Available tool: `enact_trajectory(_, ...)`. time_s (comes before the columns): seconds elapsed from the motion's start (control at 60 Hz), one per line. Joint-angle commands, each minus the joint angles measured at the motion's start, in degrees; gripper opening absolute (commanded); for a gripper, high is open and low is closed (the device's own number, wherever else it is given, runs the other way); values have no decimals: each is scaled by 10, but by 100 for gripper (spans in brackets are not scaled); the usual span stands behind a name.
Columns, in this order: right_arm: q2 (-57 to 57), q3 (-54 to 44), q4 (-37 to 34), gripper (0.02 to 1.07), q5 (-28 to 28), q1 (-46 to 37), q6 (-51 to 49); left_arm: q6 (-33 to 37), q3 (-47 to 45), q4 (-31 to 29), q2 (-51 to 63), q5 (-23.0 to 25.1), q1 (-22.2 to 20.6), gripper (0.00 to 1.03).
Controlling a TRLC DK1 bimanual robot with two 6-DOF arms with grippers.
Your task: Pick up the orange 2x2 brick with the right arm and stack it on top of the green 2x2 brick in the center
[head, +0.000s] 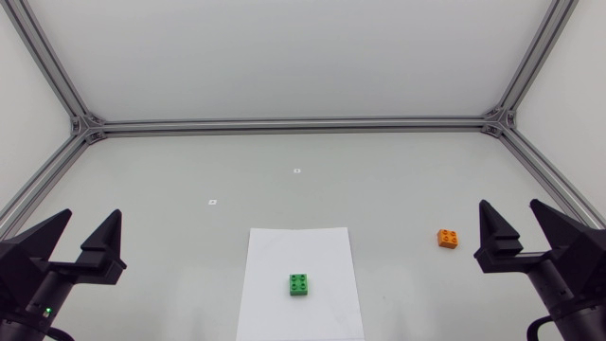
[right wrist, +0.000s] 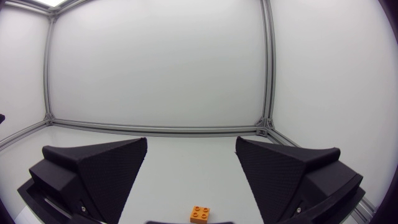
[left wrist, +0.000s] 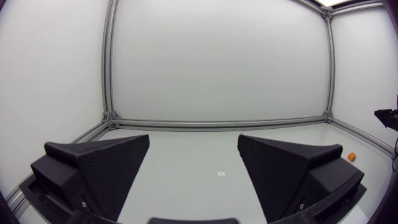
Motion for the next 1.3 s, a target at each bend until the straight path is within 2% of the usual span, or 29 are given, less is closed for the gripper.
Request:
enact_trajectory(0.0,-7,-13,-8,103,0,3,14,8,-23,-8,-5,3,2,99)
enact_trajectory(0.3,-7,-13,-6,103,-5,9,20,8,-23,-8,-5,2,2,99)
enact_trajectory(0.483,-7,-2,27,103,-5,6,23,8,-23,-8,-5,2,2,99)
enact_trajectory(0.983,-2,94,46,103,-6,11,0,8,-23,-8,-5,2,2,99)
enact_trajectory(1.283,131,213,-2,103,-6,11,-7,8,-23,-8,-5,2,2,99)
